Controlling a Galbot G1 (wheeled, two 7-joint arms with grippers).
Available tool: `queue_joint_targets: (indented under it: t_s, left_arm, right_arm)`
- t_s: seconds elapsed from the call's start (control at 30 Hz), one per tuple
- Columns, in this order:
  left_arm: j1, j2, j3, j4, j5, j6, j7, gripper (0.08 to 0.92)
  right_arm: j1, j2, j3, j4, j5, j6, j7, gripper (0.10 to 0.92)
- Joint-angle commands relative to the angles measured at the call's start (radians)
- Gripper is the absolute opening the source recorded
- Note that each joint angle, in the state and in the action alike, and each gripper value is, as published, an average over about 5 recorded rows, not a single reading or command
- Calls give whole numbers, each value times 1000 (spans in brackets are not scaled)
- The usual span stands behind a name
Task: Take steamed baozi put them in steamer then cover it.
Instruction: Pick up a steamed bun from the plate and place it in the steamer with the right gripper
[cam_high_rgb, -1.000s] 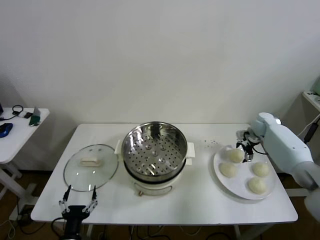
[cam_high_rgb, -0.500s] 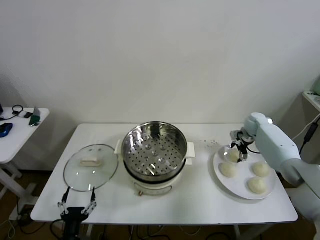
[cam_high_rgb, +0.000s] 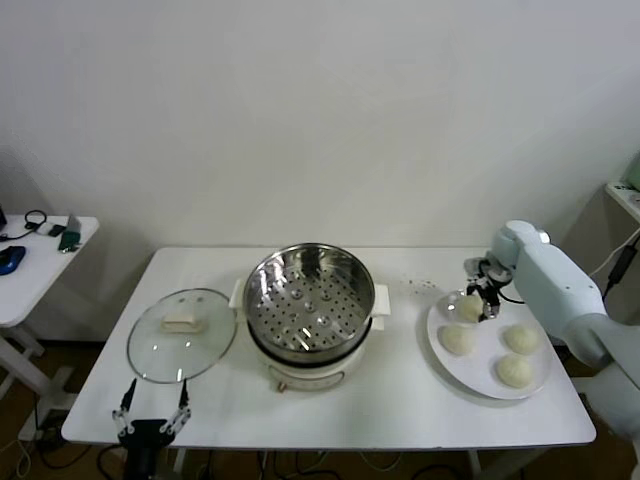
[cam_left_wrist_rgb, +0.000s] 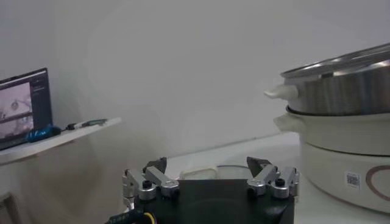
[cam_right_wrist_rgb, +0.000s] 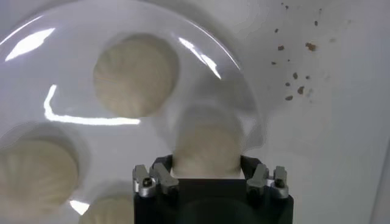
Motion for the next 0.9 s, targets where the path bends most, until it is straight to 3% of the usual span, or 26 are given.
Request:
queue_joint_targets:
  t_s: [0.03,0.27,0.43,0.67,0.9]
  left_arm:
    - [6,0,-1,-3,-6,0,0,823]
    - [20,-2,0,-12,-3,-2,-9,823]
    - [26,-9,-1,-24,-1,-2,-12,823]
    - [41,-5,-7,-29,-5,-3,-13,823]
    - [58,-1,-6,-26,-5,-9,-14,823]
  right_arm:
    - [174,-59,-256,200,171,16,-36,729]
    - [418,-18,-506,354,300,59,-42,729]
    - [537,60,-571,479,256,182,-36,729]
    - [582,182,-611,655,264,224,-36,729]
    - [526,291,-604,699,188,275,-21,729]
